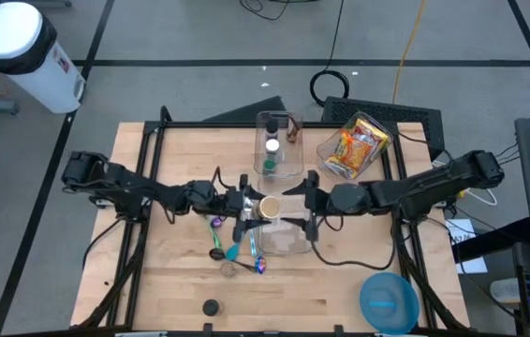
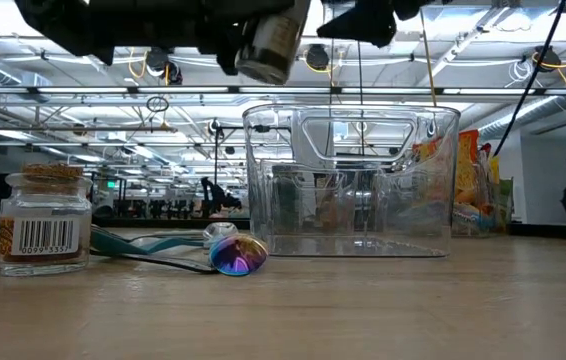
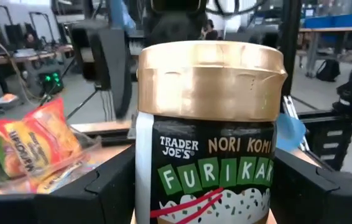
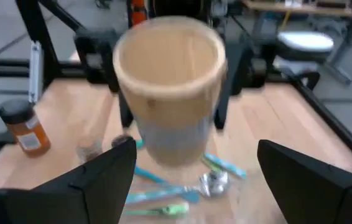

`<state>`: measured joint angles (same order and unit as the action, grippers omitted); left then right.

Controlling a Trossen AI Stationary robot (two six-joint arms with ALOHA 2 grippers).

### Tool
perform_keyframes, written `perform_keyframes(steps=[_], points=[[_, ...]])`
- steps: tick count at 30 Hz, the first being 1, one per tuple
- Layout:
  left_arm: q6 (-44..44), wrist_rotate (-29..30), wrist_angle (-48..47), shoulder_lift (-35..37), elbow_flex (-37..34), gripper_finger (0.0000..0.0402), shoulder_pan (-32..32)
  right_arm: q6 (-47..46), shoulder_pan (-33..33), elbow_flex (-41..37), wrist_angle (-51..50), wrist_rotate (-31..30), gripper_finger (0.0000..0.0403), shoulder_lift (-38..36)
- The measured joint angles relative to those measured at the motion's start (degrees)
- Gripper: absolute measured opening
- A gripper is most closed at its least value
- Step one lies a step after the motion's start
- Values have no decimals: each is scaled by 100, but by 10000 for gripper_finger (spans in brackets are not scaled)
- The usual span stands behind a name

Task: Pick & Place Food Item
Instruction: Put the gold spice bottle into the top left transparent bin

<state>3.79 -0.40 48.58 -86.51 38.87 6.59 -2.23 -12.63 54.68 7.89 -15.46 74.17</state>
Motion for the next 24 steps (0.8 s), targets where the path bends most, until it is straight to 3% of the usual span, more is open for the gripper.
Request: perform_keyframes(steps=[17,24], points=[[45,-14,202,-674,205,284,-30,531,-45,-11,1618,64,324,985],[46,28,205,-666,206,282,-29,596,-48,-11,1420,53,305,839]])
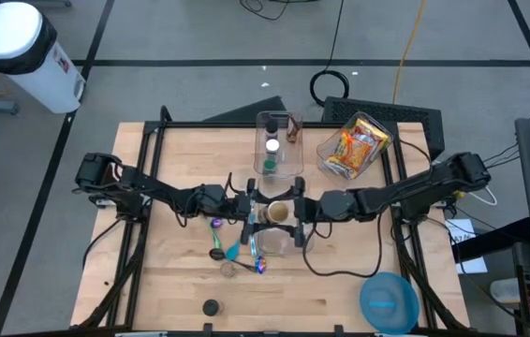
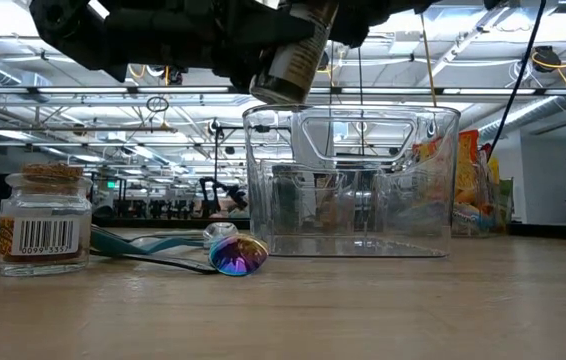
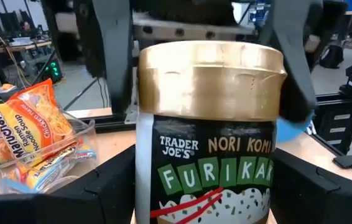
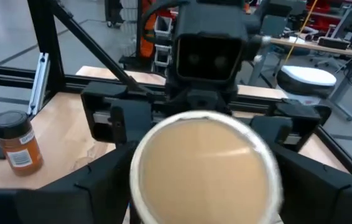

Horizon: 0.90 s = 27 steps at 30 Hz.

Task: Pick & Place Food Item
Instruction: Put the gold spice bottle into the top left transparent bin

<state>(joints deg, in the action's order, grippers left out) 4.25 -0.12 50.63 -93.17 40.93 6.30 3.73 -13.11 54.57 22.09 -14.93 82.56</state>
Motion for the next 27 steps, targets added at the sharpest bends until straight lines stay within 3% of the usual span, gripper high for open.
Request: perform_keyframes(steps=[14,18,22,27], points=[[-37,13,21,0,0,283,0,-351,-11,0,-508,12,271,-275],[-257,193,-19,16,0,337,4,-546,-11,0,-583,-5,271,-309],[-225,336,-487,378,0,388,-2,-707,10,-9,-809,-5,271,-386],[-169,519,-1742,1293,0,360,-2,-797,22,-15,-1303,-49,271,-717]])
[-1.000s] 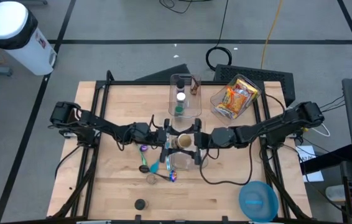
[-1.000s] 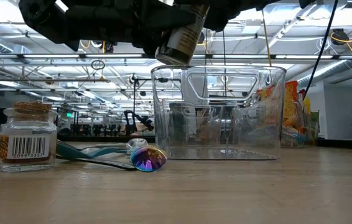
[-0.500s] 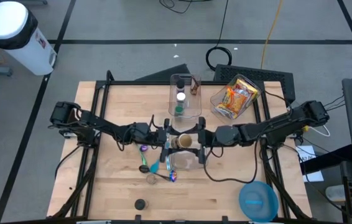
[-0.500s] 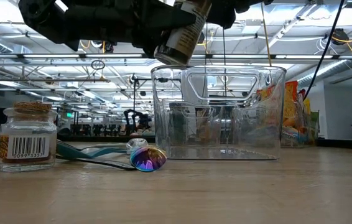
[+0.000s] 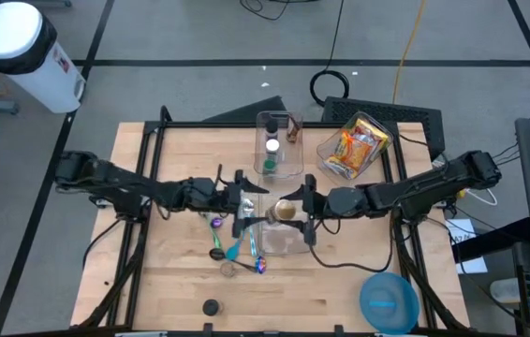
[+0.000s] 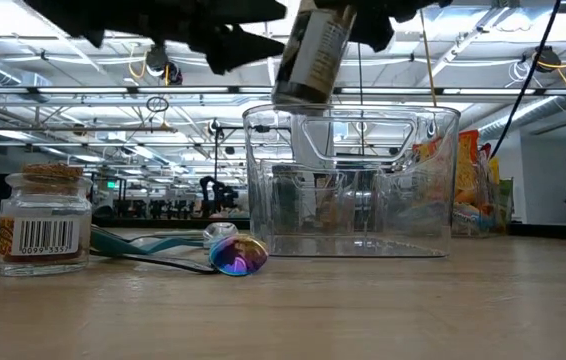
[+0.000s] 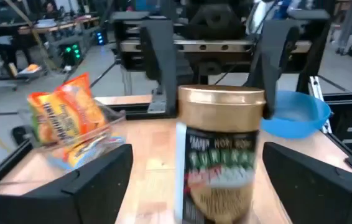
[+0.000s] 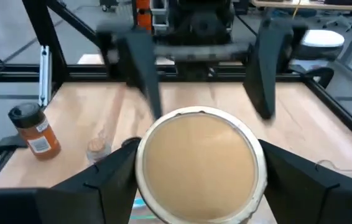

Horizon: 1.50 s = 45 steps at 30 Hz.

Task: Pick & Place Food Item
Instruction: Put the gold spice bottle into the top left transparent bin

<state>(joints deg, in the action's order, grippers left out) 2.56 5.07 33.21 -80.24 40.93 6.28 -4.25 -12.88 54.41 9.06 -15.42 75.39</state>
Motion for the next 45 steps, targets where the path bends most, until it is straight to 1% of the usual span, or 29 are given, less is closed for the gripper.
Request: perform_keyframes(steps=[2,4,7,10,12,15,18,20,23,31,41,45], points=[[-82,59,-518,380,0,348,0,61,40,-2,-181,-277,271,-171],[-142,97,-871,686,0,337,0,142,203,6,-96,-496,271,-295],[-120,97,-1138,998,2,325,0,184,747,7,-80,-462,271,-443],[-126,96,-1147,1123,2,316,0,46,1571,7,-171,15,271,-498],[-128,95,-1119,1149,2,312,0,-109,2218,9,-264,486,271,-474],[-128,95,-1049,1146,2,307,0,-309,3149,9,-282,1055,271,-259],[-132,95,-1053,1140,2,306,0,-461,3782,9,-304,1467,271,-11],[-118,95,-1071,1133,2,309,0,-455,4054,16,-235,1652,271,185],[-86,95,-1060,1133,2,315,0,-455,4263,18,-219,1849,271,500],[-83,95,-1066,1131,2,325,0,-350,4280,18,217,1870,271,1241],[-96,95,-1066,1129,2,307,0,-411,4276,20,770,1875,271,1609],[-122,93,-1068,1129,2,306,0,-323,4269,20,725,1856,271,1746]])
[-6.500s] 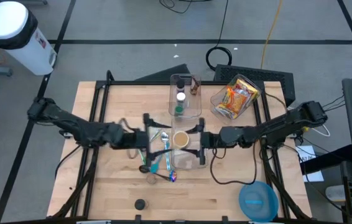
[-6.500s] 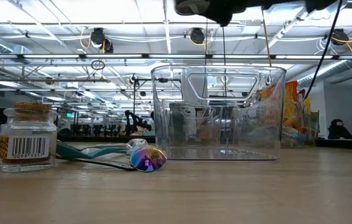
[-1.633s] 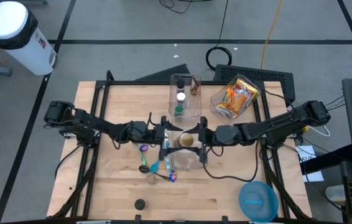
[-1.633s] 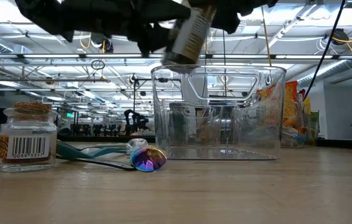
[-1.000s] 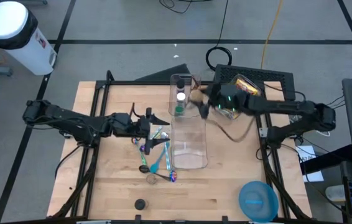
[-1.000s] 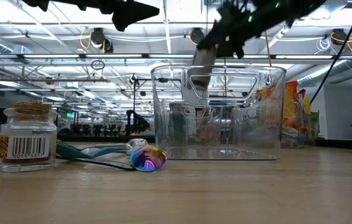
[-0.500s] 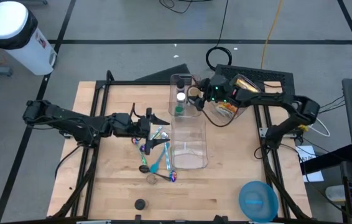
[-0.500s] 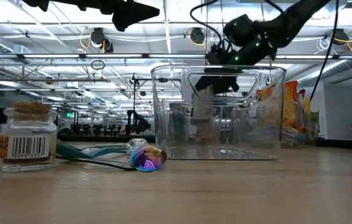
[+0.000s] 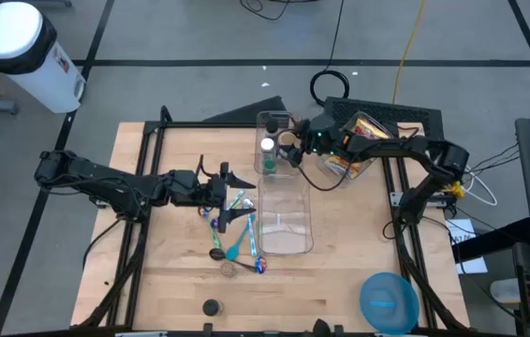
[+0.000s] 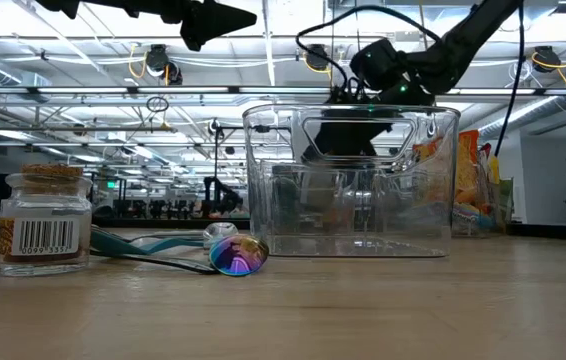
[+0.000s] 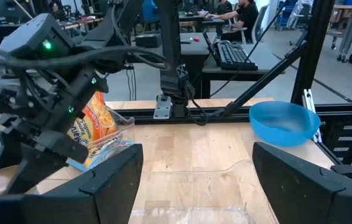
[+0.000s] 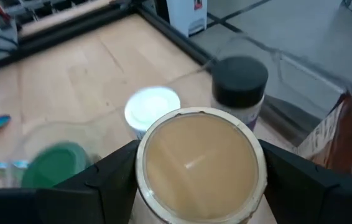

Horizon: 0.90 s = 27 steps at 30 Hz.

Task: Pick & Place Food Item
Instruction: Put the gold spice bottle into the top left transparent bin

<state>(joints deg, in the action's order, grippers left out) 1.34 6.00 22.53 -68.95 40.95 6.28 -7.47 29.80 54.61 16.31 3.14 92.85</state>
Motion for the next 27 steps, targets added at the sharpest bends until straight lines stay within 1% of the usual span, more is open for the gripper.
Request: perform_keyframes(steps=[3,9,14,22,27], points=[[-6,0,2,0,0,313,0,69,2,0,-135,-43,271,92],[-15,-2,0,-2,0,324,0,368,0,-2,-503,-584,272,97],[-15,-2,0,-4,0,323,0,427,-2,-2,-569,-603,276,97],[-15,-2,0,-4,-2,308,0,564,-2,-2,-503,-614,311,95],[-13,-2,0,-4,-2,308,0,569,-2,-2,-371,-612,314,3]])
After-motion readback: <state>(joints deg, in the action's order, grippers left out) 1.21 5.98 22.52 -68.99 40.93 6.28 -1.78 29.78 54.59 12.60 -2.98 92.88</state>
